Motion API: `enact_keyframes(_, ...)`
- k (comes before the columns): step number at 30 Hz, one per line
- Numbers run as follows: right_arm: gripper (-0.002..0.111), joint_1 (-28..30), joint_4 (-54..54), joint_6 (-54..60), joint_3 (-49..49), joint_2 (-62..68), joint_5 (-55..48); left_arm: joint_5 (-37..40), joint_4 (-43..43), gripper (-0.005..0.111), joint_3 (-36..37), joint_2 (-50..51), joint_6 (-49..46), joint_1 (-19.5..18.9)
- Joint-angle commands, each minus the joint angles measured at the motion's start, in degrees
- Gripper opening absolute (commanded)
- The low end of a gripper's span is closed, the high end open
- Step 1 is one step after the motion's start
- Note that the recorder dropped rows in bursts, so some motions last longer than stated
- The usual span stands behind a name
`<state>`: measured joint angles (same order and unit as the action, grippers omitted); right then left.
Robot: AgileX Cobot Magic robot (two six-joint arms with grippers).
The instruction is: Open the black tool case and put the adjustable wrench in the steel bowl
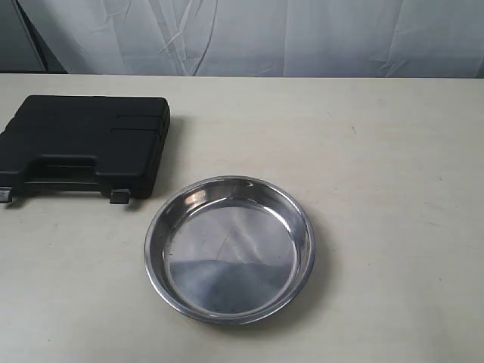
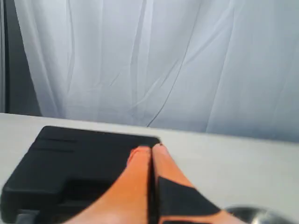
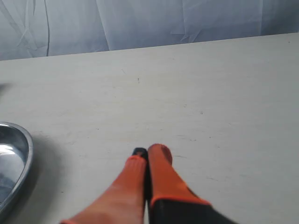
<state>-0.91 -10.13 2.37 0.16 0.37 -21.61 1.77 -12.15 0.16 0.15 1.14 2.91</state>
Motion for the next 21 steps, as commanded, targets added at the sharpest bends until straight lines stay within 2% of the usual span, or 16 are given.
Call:
enact_keyframes(1, 0.000, 0.25, -0.03, 0.23, -0.16, -0.37, 0.79, -11.40, -19.31, 0.000, -0.16, -0.15, 5.47, 0.07)
enact_keyframes(3, 0.000, 0.25, -0.03, 0.23, -0.16, -0.37, 0.79, -13.75, -21.16, 0.000, -1.22, -0.15, 8.56, 0.07)
enact_keyframes(5, 0.000, 0.25, -0.03, 0.23, -0.16, -0.37, 0.79, -14.92, -18.12, 0.000, -4.14, -0.15, 8.51, 0.07)
enact_keyframes(8, 0.000, 0.25, -0.03, 0.23, -0.16, -0.37, 0.67, -15.78, -11.27, 0.000, -12.28, 2.00, 8.38, 0.07)
enact_keyframes(11, 0.000, 0.25, -0.03, 0.23, -0.16, -0.37, 0.67, -12.08, -1.97, 0.000, -24.20, 11.31, 5.26, 0.07)
enact_keyframes(12, 0.000, 0.25, -0.03, 0.23, -0.16, -0.37, 0.67, -3.55, 6.67, 0.000, -34.91, 20.36, 3.28, 0.07)
enact_keyframes(13, 0.000, 0.25, -0.03, 0.23, -0.16, -0.37, 0.67, 2.41, 10.06, 0.000, -39.56, 24.34, 2.62, 0.07)
enact_keyframes(14, 0.000, 0.25, -0.03, 0.23, -0.16, -0.37, 0.67, 14.71, 17.09, 0.000, -50.90, 34.52, 0.21, 0.07)
enact_keyframes(15, 0.000, 0.25, -0.03, 0.23, -0.16, -0.37, 0.67, 19.13, 18.20, 0.000, -55.09, 38.52, -2.14, 0.07)
enact_keyframes(16, 0.000, 0.25, -0.03, 0.23, -0.16, -0.37, 0.67, 29.00, 17.76, 0.000, -64.28, 48.01, -10.10, 0.07)
enact_keyframes(18, 0.000, 0.25, -0.03, 0.23, -0.16, -0.37, 0.67, 36.70, 12.85, 0.000, -73.41, 60.45, -19.89, 0.07)
enact_keyframes(21, 0.000, 0.25, -0.03, 0.23, -0.16, -0.37, 0.67, 37.70, 6.83, 0.000, -78.20, 74.42, -37.40, 0.07)
